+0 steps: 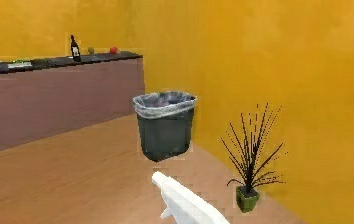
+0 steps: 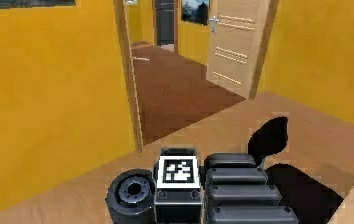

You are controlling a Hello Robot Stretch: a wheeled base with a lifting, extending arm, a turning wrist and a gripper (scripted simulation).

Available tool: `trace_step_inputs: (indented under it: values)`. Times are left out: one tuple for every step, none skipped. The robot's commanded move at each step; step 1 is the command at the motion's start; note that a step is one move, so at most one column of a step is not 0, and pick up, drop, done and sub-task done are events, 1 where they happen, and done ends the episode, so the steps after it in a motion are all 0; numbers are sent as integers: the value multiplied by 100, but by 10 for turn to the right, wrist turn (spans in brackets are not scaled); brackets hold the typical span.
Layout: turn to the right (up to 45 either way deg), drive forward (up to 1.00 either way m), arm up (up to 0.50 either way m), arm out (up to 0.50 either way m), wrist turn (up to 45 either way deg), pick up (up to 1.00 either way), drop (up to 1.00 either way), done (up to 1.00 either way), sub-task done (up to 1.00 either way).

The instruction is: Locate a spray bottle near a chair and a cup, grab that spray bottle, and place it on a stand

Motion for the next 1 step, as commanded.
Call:
trace_step_inputs:
  values:
    - [-450,0,0,0,0,0,0,0,0]
